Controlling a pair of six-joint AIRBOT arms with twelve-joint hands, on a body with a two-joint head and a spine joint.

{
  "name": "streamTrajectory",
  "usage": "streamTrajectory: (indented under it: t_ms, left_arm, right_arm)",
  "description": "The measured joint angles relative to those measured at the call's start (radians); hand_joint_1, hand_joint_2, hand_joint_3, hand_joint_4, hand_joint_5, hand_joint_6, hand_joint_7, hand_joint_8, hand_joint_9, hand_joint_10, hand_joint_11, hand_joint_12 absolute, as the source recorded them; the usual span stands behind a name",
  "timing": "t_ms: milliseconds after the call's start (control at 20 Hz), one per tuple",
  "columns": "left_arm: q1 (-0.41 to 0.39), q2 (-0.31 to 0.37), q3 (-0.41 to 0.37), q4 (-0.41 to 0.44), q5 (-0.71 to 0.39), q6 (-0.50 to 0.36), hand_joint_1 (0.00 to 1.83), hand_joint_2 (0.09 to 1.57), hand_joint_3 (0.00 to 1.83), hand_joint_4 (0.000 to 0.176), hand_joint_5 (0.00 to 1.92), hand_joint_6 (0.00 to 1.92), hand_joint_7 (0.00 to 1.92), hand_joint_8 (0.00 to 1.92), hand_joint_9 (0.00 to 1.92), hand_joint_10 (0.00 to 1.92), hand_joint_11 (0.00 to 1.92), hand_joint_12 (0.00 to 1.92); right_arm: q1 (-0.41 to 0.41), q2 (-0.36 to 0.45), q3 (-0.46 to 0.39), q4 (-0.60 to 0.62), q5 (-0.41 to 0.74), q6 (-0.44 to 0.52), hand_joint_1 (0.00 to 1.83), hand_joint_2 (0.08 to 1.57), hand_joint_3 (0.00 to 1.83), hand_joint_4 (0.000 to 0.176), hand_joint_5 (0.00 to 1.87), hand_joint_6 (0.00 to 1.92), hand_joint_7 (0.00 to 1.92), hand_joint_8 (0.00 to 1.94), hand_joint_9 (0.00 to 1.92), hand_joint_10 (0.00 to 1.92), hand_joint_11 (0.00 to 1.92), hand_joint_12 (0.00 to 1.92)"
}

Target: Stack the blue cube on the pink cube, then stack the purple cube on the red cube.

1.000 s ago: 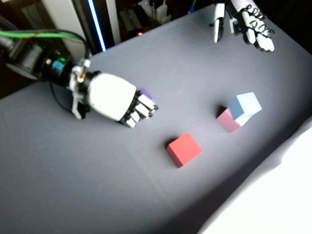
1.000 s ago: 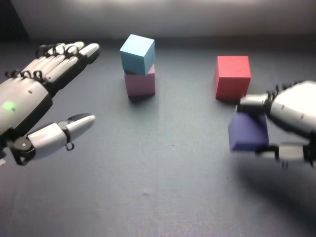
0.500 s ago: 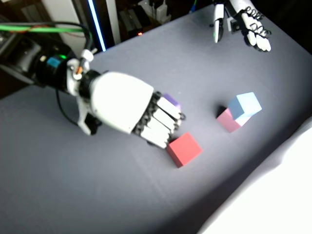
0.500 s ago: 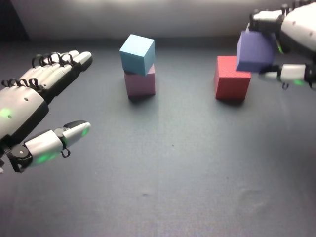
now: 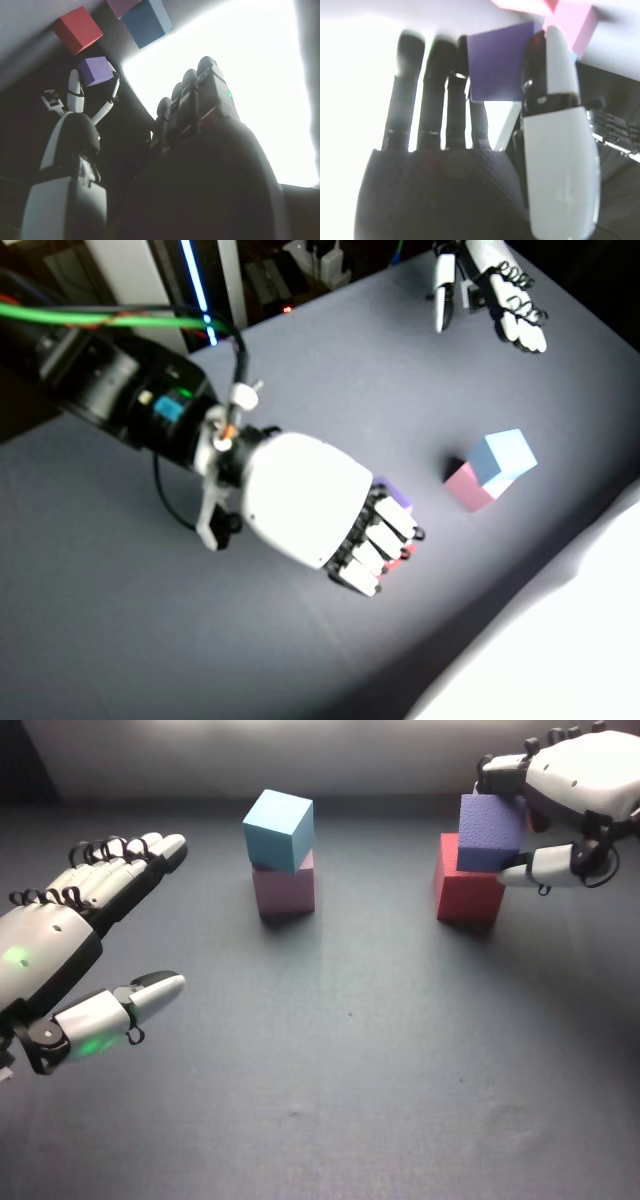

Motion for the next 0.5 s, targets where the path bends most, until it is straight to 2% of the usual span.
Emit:
streamTrajectory:
  t_ms: [50, 100, 150, 200, 250, 300, 350, 400, 450, 500]
  left_arm:
    - [0.0, -0.001, 0.0, 0.001, -0.001, 0.0, 0.68, 1.33, 0.0, 0.046, 0.0, 0.0, 0.0, 0.0, 0.0, 0.0, 0.0, 0.0]
    - [0.0, -0.001, 0.001, 0.002, -0.001, -0.002, 0.67, 1.33, 0.0, 0.046, 0.0, 0.0, 0.0, 0.0, 0.0, 0.0, 0.0, 0.0]
    - [0.0, -0.001, 0.002, 0.002, -0.001, -0.003, 0.67, 1.32, 0.0, 0.053, 0.0, 0.0, 0.0, 0.0, 0.0, 0.0, 0.0, 0.0]
    - [0.0, -0.001, 0.002, -0.001, -0.002, -0.003, 0.67, 1.33, 0.0, 0.046, 0.0, 0.0, 0.0, 0.0, 0.0, 0.0, 0.0, 0.0]
    - [0.0, -0.001, 0.002, -0.002, -0.002, -0.003, 0.67, 1.32, 0.0, 0.055, 0.0, 0.0, 0.0, 0.0, 0.0, 0.0, 0.0, 0.0]
    - [0.002, -0.001, 0.002, -0.001, -0.002, -0.003, 0.68, 1.32, 0.0, 0.049, 0.0, 0.0, 0.0, 0.0, 0.0, 0.0, 0.0, 0.0]
    - [0.002, -0.001, 0.002, 0.0, -0.001, -0.003, 0.69, 1.31, 0.0, 0.051, 0.0, 0.0, 0.0, 0.0, 0.0, 0.0, 0.0, 0.0]
    - [0.002, -0.001, 0.002, 0.001, -0.002, -0.004, 0.71, 1.31, 0.0, 0.056, 0.0, 0.0, 0.0, 0.0, 0.0, 0.0, 0.0, 0.0]
    - [0.002, -0.001, 0.002, 0.0, -0.002, -0.005, 0.72, 1.31, 0.0, 0.056, 0.0, 0.0, 0.0, 0.0, 0.0, 0.0, 0.0, 0.0]
    - [0.002, -0.001, 0.002, 0.0, -0.002, -0.006, 0.74, 1.31, 0.0, 0.05, 0.0, 0.0, 0.0, 0.0, 0.0, 0.0, 0.0, 0.0]
  right_arm:
    - [0.0, -0.005, 0.005, 0.012, -0.008, -0.009, 1.15, 1.28, 0.0, 0.0, 0.59, 1.46, 0.79, 1.42, 0.79, 1.24, 0.64, 1.65]
    - [0.0, -0.009, 0.005, 0.032, -0.022, -0.031, 1.16, 1.31, 0.0, 0.0, 0.48, 1.55, 0.77, 1.48, 0.71, 1.33, 0.57, 1.77]
    - [0.0, -0.009, 0.005, 0.038, -0.033, -0.033, 1.11, 1.25, 0.0, 0.0, 0.15, 0.9, 0.33, 0.97, 0.36, 1.36, 0.27, 1.85]
    - [0.0, -0.009, 0.007, 0.042, -0.039, -0.037, 0.99, 1.23, 0.0, 0.0, 0.09, 0.42, 0.2, 0.58, 0.16, 1.19, 0.05, 1.83]
    - [0.0, -0.009, 0.01, 0.041, -0.043, -0.038, 0.93, 1.21, 0.0, 0.012, 0.03, 0.1, 0.11, 0.27, 0.06, 0.75, 0.01, 1.54]
    - [0.0, -0.008, 0.011, 0.045, -0.041, -0.039, 0.86, 1.21, 0.0, 0.061, 0.0, 0.02, 0.1, 0.14, 0.02, 0.56, 0.0, 1.35]
    - [0.0, -0.008, 0.011, 0.045, -0.037, -0.039, 0.84, 1.21, 0.0, 0.087, 0.0, 0.0, 0.02, 0.03, 0.0, 0.11, 0.0, 0.76]
    - [0.0, -0.008, 0.01, 0.044, -0.037, -0.039, 0.82, 1.21, 0.0, 0.115, 0.0, 0.0, 0.0, 0.0, 0.0, 0.02, 0.0, 0.15]
    - [0.0, -0.008, 0.009, 0.044, -0.038, -0.04, 0.83, 1.21, 0.0, 0.114, 0.0, 0.0, 0.0, 0.0, 0.0, 0.0, 0.0, 0.03]
    - [0.0, -0.009, 0.008, 0.044, -0.037, -0.04, 0.83, 1.21, 0.0, 0.105, 0.0, 0.0, 0.0, 0.0, 0.0, 0.0, 0.0, 0.01]
